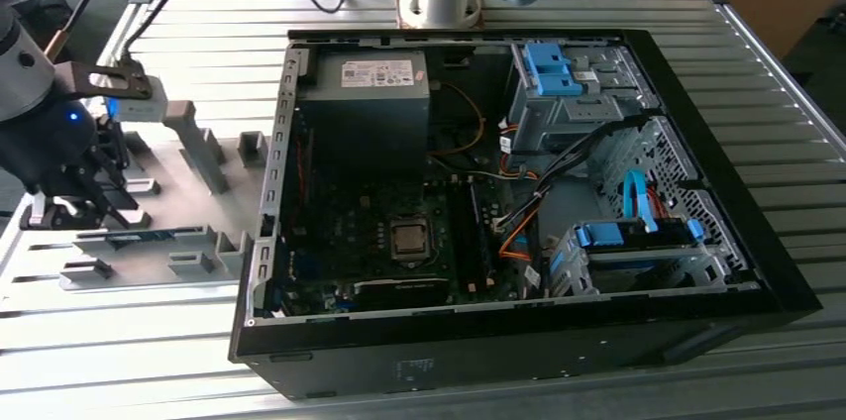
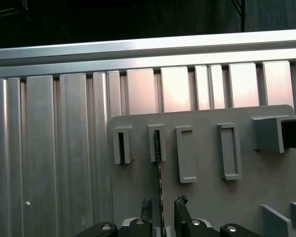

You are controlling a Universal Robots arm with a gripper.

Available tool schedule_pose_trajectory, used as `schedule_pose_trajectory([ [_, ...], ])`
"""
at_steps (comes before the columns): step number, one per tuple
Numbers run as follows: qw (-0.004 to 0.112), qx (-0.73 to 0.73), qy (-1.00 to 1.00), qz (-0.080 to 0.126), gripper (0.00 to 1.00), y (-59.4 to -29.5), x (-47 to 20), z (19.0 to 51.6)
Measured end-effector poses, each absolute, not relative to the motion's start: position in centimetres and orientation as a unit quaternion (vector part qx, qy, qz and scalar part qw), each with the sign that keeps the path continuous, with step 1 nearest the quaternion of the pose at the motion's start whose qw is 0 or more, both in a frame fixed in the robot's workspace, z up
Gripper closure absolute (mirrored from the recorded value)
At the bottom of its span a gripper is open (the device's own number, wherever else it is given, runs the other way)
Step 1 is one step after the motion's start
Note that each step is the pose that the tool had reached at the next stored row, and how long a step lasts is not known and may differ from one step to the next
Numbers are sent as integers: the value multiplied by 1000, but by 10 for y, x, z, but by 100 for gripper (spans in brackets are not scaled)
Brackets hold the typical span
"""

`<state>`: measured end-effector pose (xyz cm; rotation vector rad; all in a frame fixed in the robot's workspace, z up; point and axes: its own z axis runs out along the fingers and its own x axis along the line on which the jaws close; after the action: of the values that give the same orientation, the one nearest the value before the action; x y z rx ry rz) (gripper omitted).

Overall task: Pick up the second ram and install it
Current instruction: 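Pick up the second ram and move it above second insertion slot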

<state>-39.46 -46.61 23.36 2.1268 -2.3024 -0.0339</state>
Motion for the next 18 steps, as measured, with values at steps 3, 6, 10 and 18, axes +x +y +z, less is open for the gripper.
schedule_pose_trajectory([
  [3,0,679,-734,-15,69,-467,-395,231],
  [6,-1,679,-734,-15,69,-468,-395,229],
  [10,-1,679,-734,-15,69,-471,-395,224],
  [18,0,698,-716,-16,69,-475,-395,210],
])
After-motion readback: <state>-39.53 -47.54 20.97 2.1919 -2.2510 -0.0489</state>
